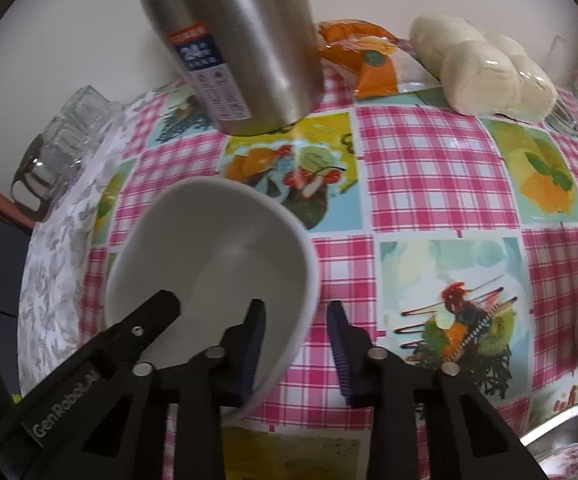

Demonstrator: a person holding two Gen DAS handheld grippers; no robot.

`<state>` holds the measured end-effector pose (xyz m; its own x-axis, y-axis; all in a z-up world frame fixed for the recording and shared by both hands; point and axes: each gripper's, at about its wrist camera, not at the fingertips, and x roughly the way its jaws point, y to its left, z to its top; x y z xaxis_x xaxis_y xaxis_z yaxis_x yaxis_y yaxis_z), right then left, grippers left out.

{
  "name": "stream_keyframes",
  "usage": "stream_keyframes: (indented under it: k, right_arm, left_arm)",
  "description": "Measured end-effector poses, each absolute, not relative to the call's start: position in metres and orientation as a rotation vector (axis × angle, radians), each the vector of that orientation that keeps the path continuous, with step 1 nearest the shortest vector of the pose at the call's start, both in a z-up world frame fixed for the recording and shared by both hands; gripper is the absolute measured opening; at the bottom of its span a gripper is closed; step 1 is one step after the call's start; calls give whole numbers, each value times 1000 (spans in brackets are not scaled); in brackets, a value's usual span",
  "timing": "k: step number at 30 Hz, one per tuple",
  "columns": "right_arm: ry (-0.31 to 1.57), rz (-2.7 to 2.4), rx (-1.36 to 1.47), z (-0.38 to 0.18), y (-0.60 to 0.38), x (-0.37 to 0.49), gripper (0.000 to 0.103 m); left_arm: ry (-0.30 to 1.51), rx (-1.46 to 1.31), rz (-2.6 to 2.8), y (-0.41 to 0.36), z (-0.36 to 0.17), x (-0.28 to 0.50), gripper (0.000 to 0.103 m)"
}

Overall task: Organize plates and bowls
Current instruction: 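Lift the plain white bowl with the left gripper and carry it over the basin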

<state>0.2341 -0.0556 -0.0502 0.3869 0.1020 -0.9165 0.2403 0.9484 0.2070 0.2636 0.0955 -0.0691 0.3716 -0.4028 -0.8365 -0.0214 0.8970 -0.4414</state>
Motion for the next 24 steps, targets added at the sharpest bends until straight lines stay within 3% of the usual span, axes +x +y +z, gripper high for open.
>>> stream_keyframes:
  k: [12, 24]
  right_arm:
    - [1147, -55, 360, -35, -58, 218, 27]
    - [981, -53, 365, 56, -89, 162, 27]
  left_arm:
    - [1154, -376, -274, 95, -46, 251, 21]
    - [1012, -302, -362, 67, 37, 194, 20]
